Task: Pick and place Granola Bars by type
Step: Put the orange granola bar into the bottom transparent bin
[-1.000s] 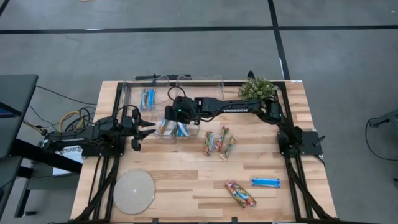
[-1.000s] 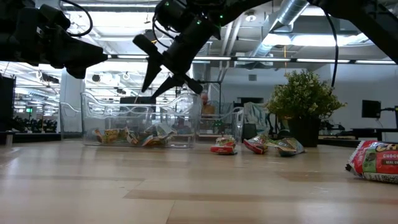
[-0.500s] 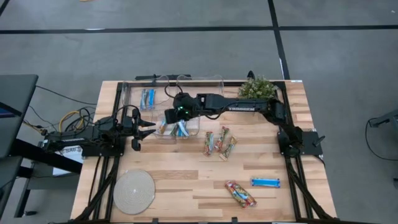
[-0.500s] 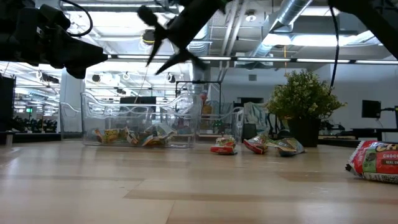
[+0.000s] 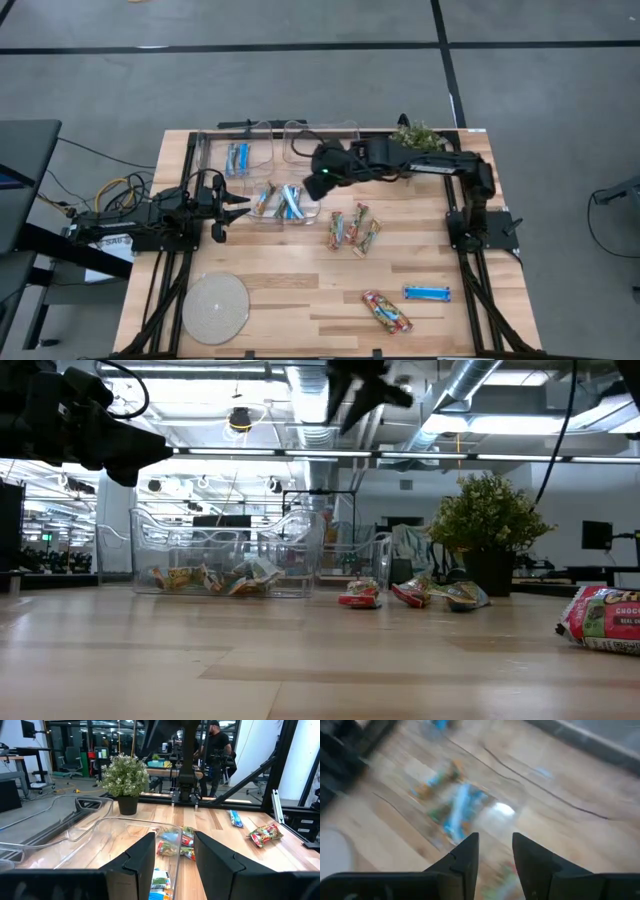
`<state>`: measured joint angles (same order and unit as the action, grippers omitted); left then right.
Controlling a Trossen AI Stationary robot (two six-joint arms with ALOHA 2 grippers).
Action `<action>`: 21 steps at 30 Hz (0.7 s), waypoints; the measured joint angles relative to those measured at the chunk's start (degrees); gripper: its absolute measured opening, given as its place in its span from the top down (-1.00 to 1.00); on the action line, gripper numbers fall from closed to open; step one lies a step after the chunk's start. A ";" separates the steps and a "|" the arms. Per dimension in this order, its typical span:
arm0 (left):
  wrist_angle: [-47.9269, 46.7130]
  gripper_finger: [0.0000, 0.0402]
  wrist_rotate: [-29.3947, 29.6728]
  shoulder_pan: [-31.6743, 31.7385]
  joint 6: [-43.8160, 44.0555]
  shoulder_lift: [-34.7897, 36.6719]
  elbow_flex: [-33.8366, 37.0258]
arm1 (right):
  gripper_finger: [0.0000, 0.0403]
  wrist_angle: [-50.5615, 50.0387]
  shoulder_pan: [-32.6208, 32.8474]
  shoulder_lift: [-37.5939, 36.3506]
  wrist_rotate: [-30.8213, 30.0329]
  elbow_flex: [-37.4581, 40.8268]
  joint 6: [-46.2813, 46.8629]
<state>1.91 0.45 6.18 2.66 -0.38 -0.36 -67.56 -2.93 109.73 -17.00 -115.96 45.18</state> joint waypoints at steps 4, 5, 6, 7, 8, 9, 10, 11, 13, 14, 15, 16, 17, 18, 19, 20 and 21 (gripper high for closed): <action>0.00 0.36 0.04 0.00 0.01 0.00 0.00 | 0.44 -7.37 0.86 -3.09 -3.53 0.04 -2.84; 0.00 0.36 0.05 0.00 0.00 0.00 0.00 | 0.44 -9.15 1.05 -3.78 -4.24 0.04 -3.65; 0.00 0.36 0.07 0.02 0.02 0.00 0.00 | 0.44 -10.54 1.25 -4.33 -4.86 0.04 -4.62; 0.00 0.36 0.07 0.00 0.02 0.00 0.00 | 0.44 -11.69 1.48 -4.92 -5.52 0.04 -5.49; 0.00 0.36 0.07 0.00 0.02 0.00 0.00 | 0.44 -13.02 1.73 -5.48 -5.82 0.04 -6.39; 0.01 0.36 0.08 0.01 0.01 0.00 0.00 | 0.44 -14.25 2.01 -6.02 -5.94 0.04 -7.19; 0.01 0.36 0.09 0.00 0.00 0.00 0.00 | 0.44 -15.01 2.27 -6.52 -5.99 0.04 -7.74; 0.01 0.36 0.07 0.00 0.02 0.00 0.00 | 0.44 -15.80 2.47 -7.05 -6.01 0.04 -8.04; 0.02 0.36 0.11 0.02 0.02 0.02 0.00 | 0.44 -17.21 3.00 -7.86 -6.35 0.04 -8.17; 0.02 0.36 0.09 0.01 0.00 0.00 0.00 | 0.44 -17.84 3.28 -8.30 -6.79 0.04 -8.20; 0.00 0.36 0.09 0.02 0.00 0.00 0.00 | 0.44 -18.69 3.49 -8.80 -7.30 0.04 -8.24; 0.02 0.36 0.11 0.00 0.02 0.00 0.00 | 0.44 -19.45 3.74 -9.32 -7.95 0.04 -8.25; 0.02 0.36 0.11 0.00 0.02 0.00 0.00 | 0.44 -20.06 4.01 -9.85 -8.71 0.04 -8.23; 0.02 0.36 0.11 0.01 0.01 0.00 0.00 | 0.44 -20.74 4.24 -10.33 -9.40 0.04 -8.23; 0.01 0.36 0.11 0.01 0.00 0.00 0.00 | 0.44 -21.47 4.49 -10.74 -10.02 0.04 -8.25; 0.02 0.36 0.13 0.01 0.01 0.01 0.00 | 0.44 -22.11 4.77 -11.04 -10.65 0.04 -8.25; 0.02 0.36 0.15 0.01 0.02 0.00 0.00 | 0.44 -22.58 5.03 -11.32 -11.17 0.04 -8.27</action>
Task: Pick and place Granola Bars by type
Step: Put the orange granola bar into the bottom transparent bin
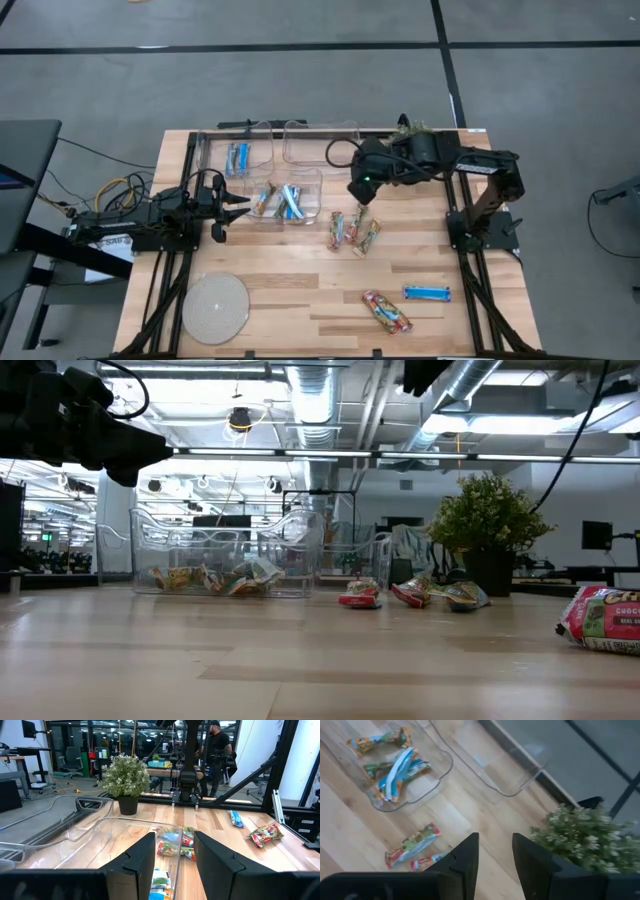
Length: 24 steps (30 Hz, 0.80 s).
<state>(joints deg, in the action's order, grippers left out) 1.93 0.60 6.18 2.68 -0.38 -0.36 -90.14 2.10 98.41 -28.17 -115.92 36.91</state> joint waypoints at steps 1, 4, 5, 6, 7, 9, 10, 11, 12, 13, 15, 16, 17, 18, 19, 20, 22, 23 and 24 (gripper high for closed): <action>0.00 0.36 0.00 -0.01 0.00 0.00 0.00 | 0.44 0.01 0.25 -0.27 -0.44 0.00 -0.23; 0.00 0.36 0.07 -0.01 -0.01 0.00 0.00 | 0.44 0.10 1.35 -1.06 -0.04 0.00 -4.92; 0.02 0.36 0.11 0.01 0.00 0.00 0.00 | 0.44 0.09 1.85 -1.20 0.26 0.00 -7.29; 0.02 0.36 0.11 0.01 0.00 0.00 0.00 | 0.44 0.08 2.37 -1.23 0.88 0.00 -10.10; 0.00 0.36 0.11 0.01 -0.02 0.00 0.00 | 0.44 0.10 2.87 -1.23 1.78 0.00 -13.01; 0.02 0.36 0.11 0.01 -0.02 0.00 0.00 | 0.44 0.12 3.84 -1.45 4.31 0.04 -19.02; 0.02 0.36 0.11 0.01 -0.02 0.00 0.00 | 0.44 0.12 4.40 -1.69 5.77 0.04 -22.26; 0.00 0.36 0.11 -0.01 0.00 0.00 0.00 | 0.44 0.08 4.89 -1.85 7.43 0.03 -25.60; 0.02 0.36 0.11 0.01 0.00 0.00 0.00 | 0.44 0.08 5.39 -1.91 9.26 0.00 -28.88; 0.02 0.36 0.09 0.00 -0.02 0.00 0.00 | 0.44 0.10 5.86 -1.85 11.08 0.00 -31.82; 0.02 0.36 0.09 0.00 0.00 0.00 0.00 | 0.44 0.12 6.72 -1.69 14.76 0.02 -37.43; 0.02 0.36 0.09 0.01 0.00 0.00 0.00 | 0.44 0.12 7.10 -1.69 16.11 0.02 -39.99; 0.02 0.36 0.09 0.01 -0.01 0.00 0.00 | 0.44 0.13 7.50 -1.74 17.01 0.05 -42.42; 0.02 0.36 0.09 0.00 -0.02 0.00 0.00 | 0.44 0.19 7.91 -1.80 17.45 0.35 -44.67; 0.02 0.36 0.09 -0.01 0.00 0.00 0.00 | 0.44 0.19 8.29 -2.01 17.53 1.02 -47.01; 0.01 0.36 0.09 0.00 0.00 0.00 0.00 | 0.44 0.23 8.62 -2.53 17.52 2.14 -49.27; 0.02 0.36 0.09 0.01 0.00 0.00 0.00 | 0.44 0.11 9.43 -3.68 17.28 4.54 -54.32; 0.02 0.36 0.08 0.01 -0.02 0.00 0.00 | 0.44 0.17 9.82 -4.41 17.25 5.86 -56.63; 0.01 0.36 0.07 0.00 -0.02 0.00 0.00 | 0.44 0.11 10.27 -5.13 17.27 7.27 -58.78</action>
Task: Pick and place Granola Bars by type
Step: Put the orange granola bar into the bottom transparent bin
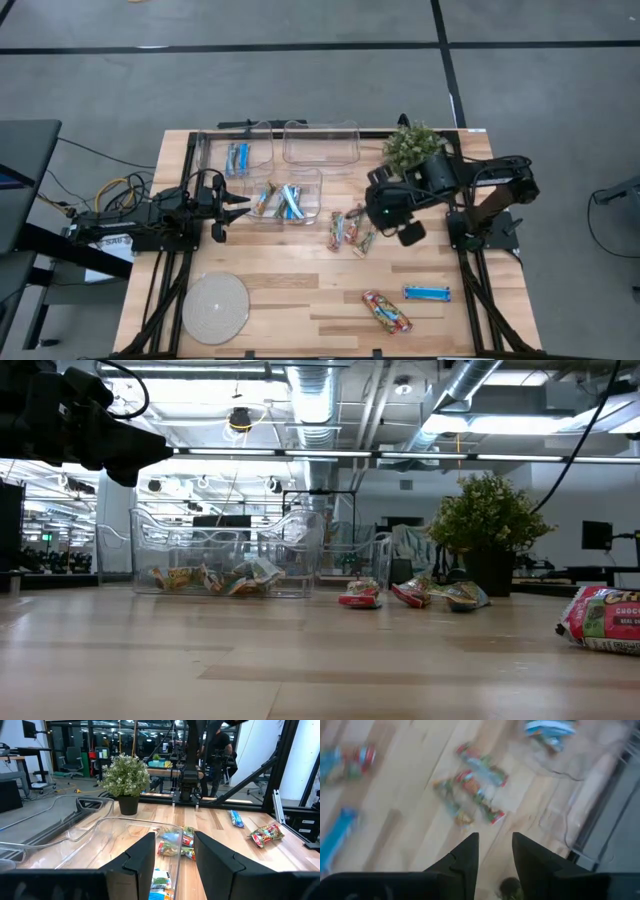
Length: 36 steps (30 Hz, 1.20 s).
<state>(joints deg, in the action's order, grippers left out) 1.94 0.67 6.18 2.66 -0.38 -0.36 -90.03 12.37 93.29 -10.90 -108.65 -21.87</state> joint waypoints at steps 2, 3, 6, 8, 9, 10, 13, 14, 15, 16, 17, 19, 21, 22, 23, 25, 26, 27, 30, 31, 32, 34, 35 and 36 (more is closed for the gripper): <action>0.01 0.36 0.00 0.00 0.02 0.00 0.00 | 0.44 -0.06 0.93 -1.17 0.16 2.35 -3.57; -0.01 0.36 0.00 0.02 0.02 0.00 0.00 | 0.44 0.06 1.34 -1.84 0.27 3.45 -5.05; 0.01 0.36 0.00 -0.01 0.02 0.00 0.00 | 0.44 0.00 2.23 -3.52 0.29 6.44 -8.01; 0.01 0.36 -0.02 -0.01 0.02 0.02 0.00 | 0.44 0.05 2.62 -4.28 0.31 8.71 -9.18; 0.01 0.36 -0.02 0.02 0.00 0.00 0.00 | 0.44 0.15 2.66 -4.58 0.31 9.86 -9.86; 0.01 0.36 -0.02 0.00 0.00 0.02 0.00 | 0.44 0.47 2.64 -4.85 0.31 11.03 -10.54; 0.01 0.36 -0.02 0.00 0.01 0.00 0.00 | 0.44 3.13 2.59 -6.00 0.32 15.43 -12.81; 0.01 0.36 -0.03 0.00 0.00 0.01 0.00 | 0.44 4.83 2.59 -6.45 0.33 17.08 -13.40; 0.02 0.36 -0.03 0.00 0.00 0.00 0.00 | 0.44 6.64 2.59 -6.83 0.33 18.91 -14.10; 0.02 0.36 -0.02 0.01 0.02 0.00 0.00 | 0.44 8.47 2.59 -7.23 0.33 20.66 -14.61; 0.00 0.36 -0.04 0.00 0.02 0.01 0.00 | 0.44 10.21 2.59 -7.63 0.33 22.42 -14.64; 0.01 0.36 -0.04 0.01 0.00 0.00 0.00 | 0.44 13.59 2.53 -8.21 0.36 26.02 -14.64; 0.01 0.36 -0.04 0.00 0.02 0.00 0.00 | 0.44 16.25 2.18 -8.38 0.48 29.33 -14.67; 0.02 0.36 -0.04 0.01 0.02 0.01 0.00 | 0.44 17.62 2.02 -8.38 0.49 30.88 -14.64; 0.00 0.36 -0.04 -0.01 0.02 0.00 0.00 | 0.44 18.83 1.80 -8.38 0.51 32.36 -14.64; 0.02 0.36 -0.04 -0.01 0.00 0.00 0.00 | 0.44 22.12 1.46 -8.38 0.53 35.32 -14.72; 0.00 0.36 -0.04 -0.01 0.02 0.00 0.00 | 0.44 24.02 1.27 -8.38 0.53 36.88 -14.76; 0.01 0.36 -0.04 0.02 0.02 0.00 0.00 | 0.44 26.07 1.20 -8.38 0.53 38.50 -14.80; 0.00 0.36 -0.04 0.02 0.00 0.01 0.00 | 0.44 31.94 1.19 -8.38 0.58 43.17 -14.81; 0.02 0.36 -0.04 0.02 0.02 0.00 0.00 | 0.44 33.71 1.20 -8.38 0.63 44.68 -14.82; 0.00 0.36 -0.04 0.00 0.02 0.00 0.00 | 0.44 35.20 1.22 -8.30 0.68 46.08 -14.82; 0.00 0.36 -0.04 -0.01 0.00 0.02 0.00 | 0.44 38.91 1.17 -7.74 0.79 48.63 -14.80; 0.02 0.36 -0.04 -0.01 0.00 0.00 0.00 | 0.44 39.96 1.04 -7.66 1.38 49.77 -14.80; 0.02 0.36 -0.04 0.01 0.02 0.00 0.00 | 0.44 41.25 0.92 -7.70 2.15 50.96 -14.78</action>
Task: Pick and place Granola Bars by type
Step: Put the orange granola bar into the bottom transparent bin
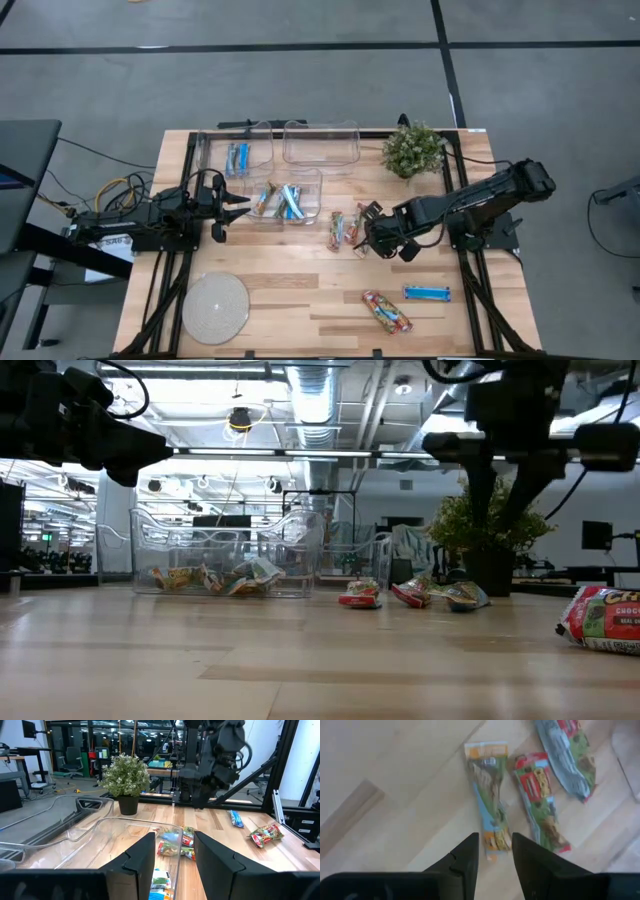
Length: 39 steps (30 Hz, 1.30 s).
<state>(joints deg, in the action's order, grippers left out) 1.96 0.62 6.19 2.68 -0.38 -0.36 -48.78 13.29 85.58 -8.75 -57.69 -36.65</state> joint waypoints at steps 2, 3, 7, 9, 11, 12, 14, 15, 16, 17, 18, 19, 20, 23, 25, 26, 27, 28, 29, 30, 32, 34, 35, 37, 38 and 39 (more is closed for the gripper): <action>-0.02 0.36 0.00 -0.01 0.00 0.02 0.00 | 0.44 4.79 -0.34 -0.01 1.31 2.11 0.06; -0.02 0.36 -0.01 -0.01 -0.02 0.00 0.00 | 0.44 6.42 -0.36 0.00 1.47 3.15 0.08; 0.00 0.36 -0.02 -0.01 0.00 0.01 0.00 | 0.44 11.35 -0.38 0.00 1.35 6.24 0.11; -0.01 0.36 -0.02 -0.01 -0.02 0.00 0.00 | 0.43 12.67 -0.38 0.00 1.33 7.51 0.09; 0.00 0.36 0.00 -0.02 0.00 0.02 0.00 | 0.41 14.41 -0.52 0.00 1.33 8.85 0.07; 0.00 0.36 -0.01 -0.01 -0.01 0.02 0.00 | 0.38 15.33 -0.65 0.00 1.33 9.56 0.07; -0.01 0.36 -0.01 0.00 -0.01 0.02 0.00 | 0.31 16.39 -0.71 0.00 1.31 10.47 0.07; -0.01 0.36 0.00 0.00 0.00 0.01 0.00 | 0.27 17.21 -0.71 0.00 1.23 10.75 0.05; -0.02 0.36 0.00 0.00 0.00 0.02 0.00 | 0.22 18.23 -0.70 0.00 0.96 11.00 0.06; 0.00 0.36 0.00 -0.02 -0.02 0.02 0.00 | 0.17 18.81 -0.69 0.00 0.72 11.22 0.05; 0.00 0.36 -0.02 -0.02 -0.02 0.02 0.00 | 0.11 19.18 -0.69 0.00 0.20 11.43 0.06; 0.00 0.36 0.00 0.00 0.00 0.00 0.00 | 0.06 19.55 -0.70 0.00 -0.47 11.62 0.08; -0.02 0.36 0.00 -0.01 0.00 0.02 0.00 | 0.01 19.78 -0.85 0.00 -0.93 11.80 0.05; -0.02 0.36 0.00 0.00 -0.02 0.00 0.00 | -0.11 20.29 -1.15 0.00 -1.07 12.75 0.01; -0.02 0.36 0.00 -0.01 0.00 0.00 0.00 | -0.15 21.19 -1.17 0.00 -0.56 13.69 -1.34; -0.01 0.36 0.00 -0.02 -0.01 0.01 0.00 | -0.16 21.43 -1.15 0.00 -0.22 14.07 -2.59; -0.02 0.36 0.00 -0.01 -0.02 0.02 0.00 | -0.16 21.42 -1.15 0.00 -0.15 14.31 -3.62; -0.02 0.36 0.00 0.00 -0.02 0.02 0.00 | -0.16 21.42 -1.25 0.00 -0.14 14.45 -4.34; 0.00 0.36 0.00 -0.02 0.00 0.02 0.00 | -0.15 21.65 -1.44 0.00 -0.05 14.54 -5.01; -0.02 0.36 0.00 0.00 0.00 0.02 0.00 | -0.14 22.18 -1.70 0.42 -0.04 14.62 -5.43; -0.02 0.36 0.00 0.00 -0.02 0.01 0.00 | -0.11 23.57 -2.40 2.15 -0.13 14.64 -5.81; 0.00 0.36 0.02 -0.02 0.00 0.02 0.00 | -0.07 24.56 -3.08 3.86 -0.20 14.62 -5.83; 0.00 0.36 0.00 -0.01 0.00 0.02 0.00 | -0.06 26.08 -3.35 5.14 -0.22 14.22 -5.81; 0.00 0.36 -0.03 -0.01 -0.02 0.00 0.00 | -0.02 26.91 -3.55 7.10 -0.25 13.69 -5.63; -0.01 0.36 -0.01 -0.02 -0.02 0.02 0.00 | -0.01 26.95 -3.57 7.78 -0.45 13.25 -5.22; -0.02 0.36 -0.03 0.00 -0.01 0.01 0.00 | 0.01 26.93 -3.57 8.33 -0.43 13.00 -4.83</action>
<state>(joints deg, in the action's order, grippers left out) 1.93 0.59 6.20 2.66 -0.37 -0.36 -21.85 9.72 93.91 -9.18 -44.69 -41.47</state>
